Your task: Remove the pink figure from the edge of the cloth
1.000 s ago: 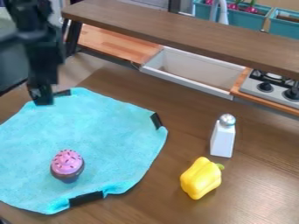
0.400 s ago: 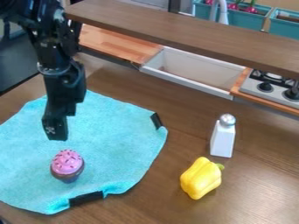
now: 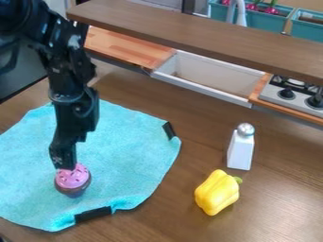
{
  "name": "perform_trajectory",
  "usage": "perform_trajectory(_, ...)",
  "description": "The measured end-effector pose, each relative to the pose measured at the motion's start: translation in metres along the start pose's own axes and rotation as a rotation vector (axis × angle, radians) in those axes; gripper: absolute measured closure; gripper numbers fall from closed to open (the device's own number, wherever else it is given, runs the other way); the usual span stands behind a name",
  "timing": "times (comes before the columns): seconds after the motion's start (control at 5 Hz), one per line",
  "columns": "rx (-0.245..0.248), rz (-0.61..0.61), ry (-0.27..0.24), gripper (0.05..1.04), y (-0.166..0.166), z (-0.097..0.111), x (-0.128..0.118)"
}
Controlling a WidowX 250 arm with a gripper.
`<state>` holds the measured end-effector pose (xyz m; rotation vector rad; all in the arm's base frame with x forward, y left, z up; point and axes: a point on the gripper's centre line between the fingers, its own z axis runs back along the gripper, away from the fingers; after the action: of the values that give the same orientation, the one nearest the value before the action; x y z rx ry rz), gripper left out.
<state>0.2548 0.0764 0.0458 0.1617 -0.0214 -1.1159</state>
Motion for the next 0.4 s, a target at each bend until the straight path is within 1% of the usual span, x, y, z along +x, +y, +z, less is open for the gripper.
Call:
perform_trajectory(0.2, 0.005, -0.007, 0.000, 0.083, -0.0022, -0.0072, 0.0019)
perform_trajectory(0.4, 0.030, -0.010, 0.011, 0.083, -0.0008, -0.0125, 0.0036)
